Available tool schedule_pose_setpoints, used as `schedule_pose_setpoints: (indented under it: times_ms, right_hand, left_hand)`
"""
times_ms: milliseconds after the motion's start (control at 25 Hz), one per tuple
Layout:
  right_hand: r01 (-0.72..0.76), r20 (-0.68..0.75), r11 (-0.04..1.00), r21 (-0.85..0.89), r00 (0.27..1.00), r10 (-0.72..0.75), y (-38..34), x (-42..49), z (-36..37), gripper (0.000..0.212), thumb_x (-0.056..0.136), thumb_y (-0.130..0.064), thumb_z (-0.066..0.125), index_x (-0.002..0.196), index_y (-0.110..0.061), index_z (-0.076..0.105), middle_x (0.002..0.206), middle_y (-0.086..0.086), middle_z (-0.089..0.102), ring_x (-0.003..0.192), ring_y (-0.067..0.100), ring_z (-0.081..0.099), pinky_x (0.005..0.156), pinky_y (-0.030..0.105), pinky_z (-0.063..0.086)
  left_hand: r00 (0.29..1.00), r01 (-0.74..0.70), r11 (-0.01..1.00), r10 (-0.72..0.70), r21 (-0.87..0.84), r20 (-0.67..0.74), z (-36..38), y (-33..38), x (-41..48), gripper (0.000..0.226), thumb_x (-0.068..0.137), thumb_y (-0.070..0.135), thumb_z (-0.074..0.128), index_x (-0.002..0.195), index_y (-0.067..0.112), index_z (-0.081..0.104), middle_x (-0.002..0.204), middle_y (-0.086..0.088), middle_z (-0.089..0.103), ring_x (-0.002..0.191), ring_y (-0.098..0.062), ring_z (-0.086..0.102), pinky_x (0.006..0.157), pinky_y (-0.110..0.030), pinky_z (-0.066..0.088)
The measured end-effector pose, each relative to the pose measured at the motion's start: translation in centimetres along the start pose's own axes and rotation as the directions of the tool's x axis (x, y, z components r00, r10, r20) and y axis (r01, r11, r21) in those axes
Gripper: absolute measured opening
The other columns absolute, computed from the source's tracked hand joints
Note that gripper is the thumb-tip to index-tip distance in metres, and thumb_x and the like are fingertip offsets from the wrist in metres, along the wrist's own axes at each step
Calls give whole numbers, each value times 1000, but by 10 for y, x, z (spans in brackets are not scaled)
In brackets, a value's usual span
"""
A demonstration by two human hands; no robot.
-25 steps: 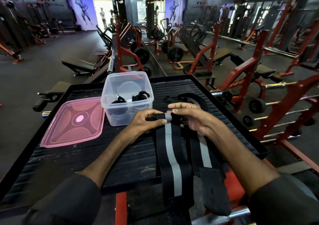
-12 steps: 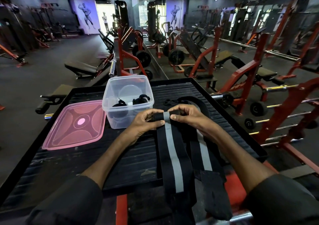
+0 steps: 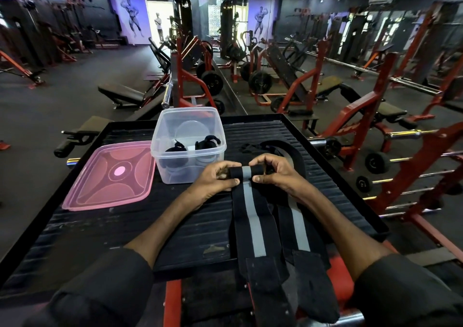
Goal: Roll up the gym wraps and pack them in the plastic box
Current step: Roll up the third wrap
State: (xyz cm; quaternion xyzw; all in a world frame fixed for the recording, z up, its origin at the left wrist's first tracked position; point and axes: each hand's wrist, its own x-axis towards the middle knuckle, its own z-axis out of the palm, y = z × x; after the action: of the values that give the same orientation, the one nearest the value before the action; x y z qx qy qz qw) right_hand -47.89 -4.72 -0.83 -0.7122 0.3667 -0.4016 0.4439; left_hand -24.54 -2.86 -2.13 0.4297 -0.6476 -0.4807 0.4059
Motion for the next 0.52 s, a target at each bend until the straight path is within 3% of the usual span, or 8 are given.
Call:
schedule_pose_setpoints:
  times_ms: [120,240,320,400,520]
  right_hand:
    - [-101,21,995,4,995,101,-6,-2,0,39,79,16,73,116,7,63,103,15,62,91,23,59,75,20,54]
    - [-269,42,939,214,963,266,-12,-1,-4,37,86,7,70,122,0,65,108,11,68,94,19,66,79,22,57]
    - [-289,19,915,283,955,296,-9,3,-5,32,90,-1,70,121,-7,67,112,10,70,97,18,66,84,24,54]
    - [-320,34,923,214,947,321,-3,4,-5,26,91,-11,72,117,-10,69,107,10,71,99,23,63,92,35,49]
    - [-345,141,938,-9,929,343,-3,0,-5,26,98,-26,66,115,-7,69,92,1,67,84,13,60,76,23,50]
  left_hand:
    - [993,-91,980,102,179,-52,2,-6,1,45,83,1,79,114,31,68,110,6,72,96,1,67,88,-18,51]
    - [982,-134,940,168,313,-84,2,-9,-1,44,83,10,81,117,34,68,113,11,71,98,10,63,90,-10,45]
    - [976,-155,931,196,331,-95,5,-9,-3,45,83,8,81,118,32,68,113,9,72,99,9,64,92,-12,47]
    - [970,-188,928,226,322,-85,7,-9,-7,46,83,4,80,119,29,69,114,5,74,101,4,68,92,-15,51]
    - [959,-239,906,278,349,-64,7,-8,-9,48,81,1,80,119,28,69,115,1,75,106,-7,71,98,-22,53]
